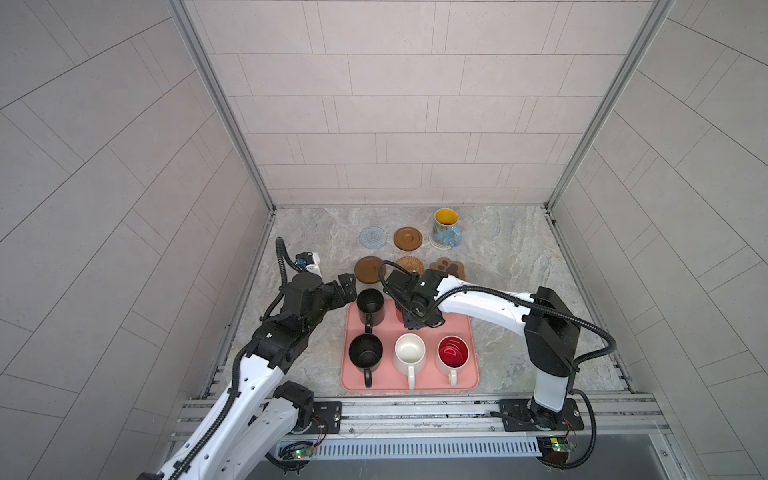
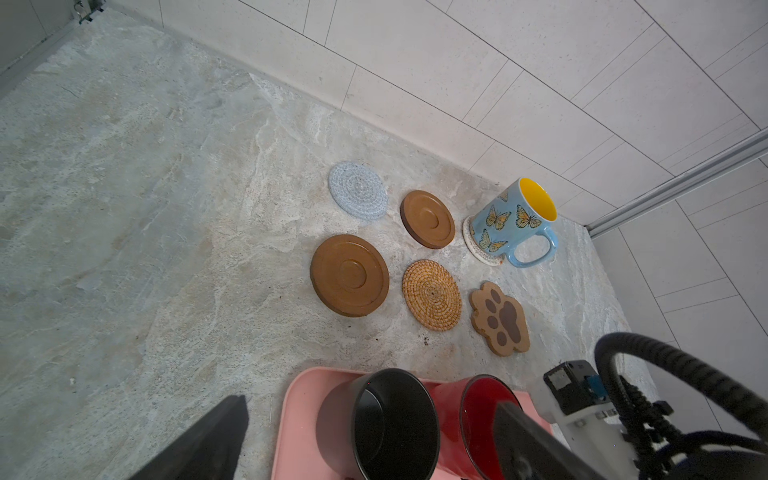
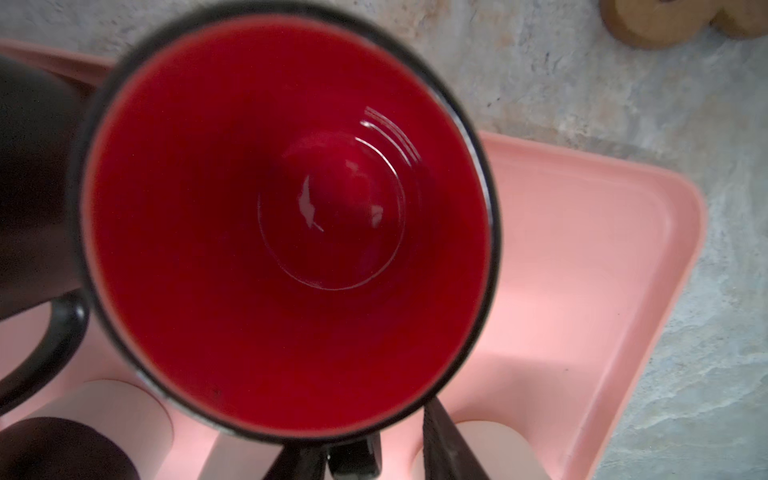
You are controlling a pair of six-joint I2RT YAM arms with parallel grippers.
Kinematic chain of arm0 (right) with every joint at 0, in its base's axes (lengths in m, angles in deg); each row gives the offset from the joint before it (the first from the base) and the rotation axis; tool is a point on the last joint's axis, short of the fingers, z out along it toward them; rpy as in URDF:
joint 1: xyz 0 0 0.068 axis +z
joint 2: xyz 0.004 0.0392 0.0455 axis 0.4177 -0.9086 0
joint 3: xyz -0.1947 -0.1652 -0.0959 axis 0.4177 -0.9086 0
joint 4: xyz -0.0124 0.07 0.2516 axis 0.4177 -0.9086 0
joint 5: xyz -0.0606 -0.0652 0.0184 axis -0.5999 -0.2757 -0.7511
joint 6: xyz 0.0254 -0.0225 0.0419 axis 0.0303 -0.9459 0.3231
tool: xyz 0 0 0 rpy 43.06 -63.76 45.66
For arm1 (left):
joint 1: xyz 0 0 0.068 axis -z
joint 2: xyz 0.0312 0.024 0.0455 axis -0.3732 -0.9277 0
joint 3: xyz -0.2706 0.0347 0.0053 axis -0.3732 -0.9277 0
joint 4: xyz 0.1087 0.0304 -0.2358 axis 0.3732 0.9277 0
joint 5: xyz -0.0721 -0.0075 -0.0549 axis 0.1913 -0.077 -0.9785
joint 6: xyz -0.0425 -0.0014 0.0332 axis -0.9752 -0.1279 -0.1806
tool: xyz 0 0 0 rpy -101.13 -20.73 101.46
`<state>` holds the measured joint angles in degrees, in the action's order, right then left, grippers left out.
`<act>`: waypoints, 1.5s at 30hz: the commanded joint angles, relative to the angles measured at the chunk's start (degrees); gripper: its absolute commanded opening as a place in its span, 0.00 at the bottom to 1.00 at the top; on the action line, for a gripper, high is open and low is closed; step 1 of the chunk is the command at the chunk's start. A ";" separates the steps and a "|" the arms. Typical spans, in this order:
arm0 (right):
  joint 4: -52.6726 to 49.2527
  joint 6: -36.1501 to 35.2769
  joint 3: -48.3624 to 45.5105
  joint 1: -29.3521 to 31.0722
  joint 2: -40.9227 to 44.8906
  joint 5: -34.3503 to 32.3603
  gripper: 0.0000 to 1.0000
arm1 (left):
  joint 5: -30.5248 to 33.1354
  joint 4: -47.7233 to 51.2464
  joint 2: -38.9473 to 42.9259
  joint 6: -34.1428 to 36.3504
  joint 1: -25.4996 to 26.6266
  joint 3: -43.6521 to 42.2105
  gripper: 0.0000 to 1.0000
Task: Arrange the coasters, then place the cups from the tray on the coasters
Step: 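Move the right gripper back over the tray above the red-inside mug, then lower the right gripper onto the red-inside mug's rim and close it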
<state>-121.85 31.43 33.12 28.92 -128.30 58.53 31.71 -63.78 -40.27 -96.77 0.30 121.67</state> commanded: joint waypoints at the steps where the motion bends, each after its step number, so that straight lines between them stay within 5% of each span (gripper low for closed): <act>1: -1.21 -5.52 -0.82 -0.57 1.97 -1.54 0.40 | 1.36 1.15 1.51 -0.47 0.21 -0.28 1.00; 20: 5.91 -23.48 -4.59 -1.40 5.27 0.24 0.34 | 1.28 1.60 1.93 -1.13 0.24 0.60 1.00; 45: 18.86 -21.96 -14.96 -1.40 11.61 -5.28 0.13 | 1.19 1.77 1.67 -1.13 0.18 0.42 1.00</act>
<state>-106.47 8.61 18.30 27.85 -120.24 57.37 31.93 -62.21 -39.02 -97.38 0.30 121.67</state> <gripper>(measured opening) 0.175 0.999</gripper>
